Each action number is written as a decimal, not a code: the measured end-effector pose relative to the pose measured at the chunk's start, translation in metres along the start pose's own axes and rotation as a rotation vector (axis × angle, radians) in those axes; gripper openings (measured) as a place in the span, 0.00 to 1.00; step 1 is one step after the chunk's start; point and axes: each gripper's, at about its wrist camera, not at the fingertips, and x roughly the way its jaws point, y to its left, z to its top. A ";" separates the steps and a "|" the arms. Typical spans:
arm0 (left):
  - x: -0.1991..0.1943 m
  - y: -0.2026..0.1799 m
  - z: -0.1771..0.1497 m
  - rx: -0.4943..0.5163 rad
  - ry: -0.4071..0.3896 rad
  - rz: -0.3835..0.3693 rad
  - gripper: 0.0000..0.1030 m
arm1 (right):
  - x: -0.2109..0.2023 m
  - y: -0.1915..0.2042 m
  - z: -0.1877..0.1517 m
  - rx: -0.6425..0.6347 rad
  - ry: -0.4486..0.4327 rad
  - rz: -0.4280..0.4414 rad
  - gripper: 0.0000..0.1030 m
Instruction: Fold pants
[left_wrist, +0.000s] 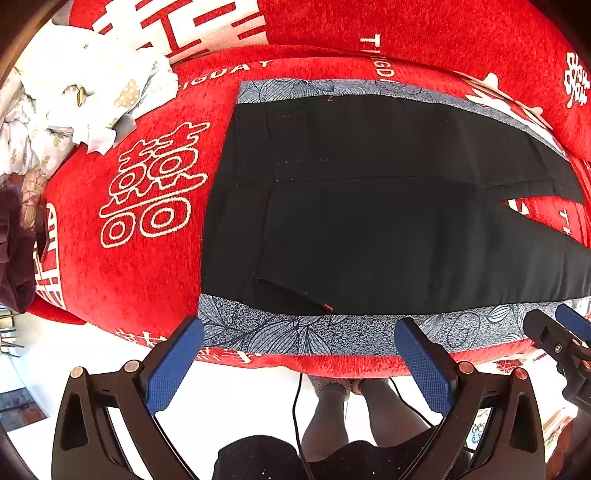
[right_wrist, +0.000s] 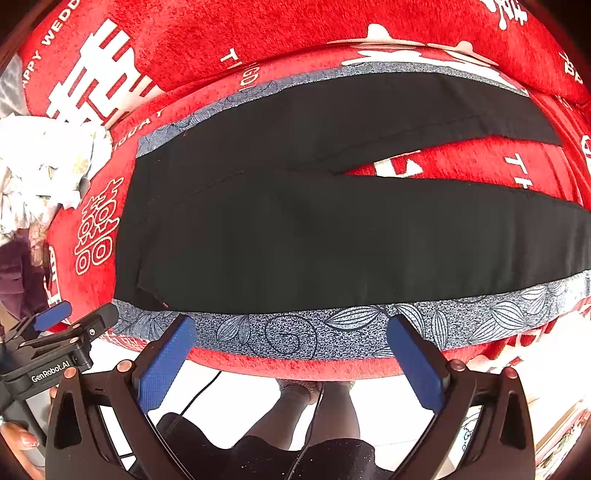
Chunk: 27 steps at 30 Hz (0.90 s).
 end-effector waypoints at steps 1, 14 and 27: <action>0.000 0.000 0.000 0.001 0.000 0.001 1.00 | 0.000 -0.001 0.000 0.001 0.000 0.001 1.00; 0.018 -0.008 -0.005 0.023 0.016 0.013 1.00 | 0.005 -0.017 0.000 0.030 0.001 -0.010 1.00; 0.042 -0.009 -0.009 0.008 0.055 0.001 1.00 | 0.028 -0.036 -0.003 0.109 0.052 0.018 1.00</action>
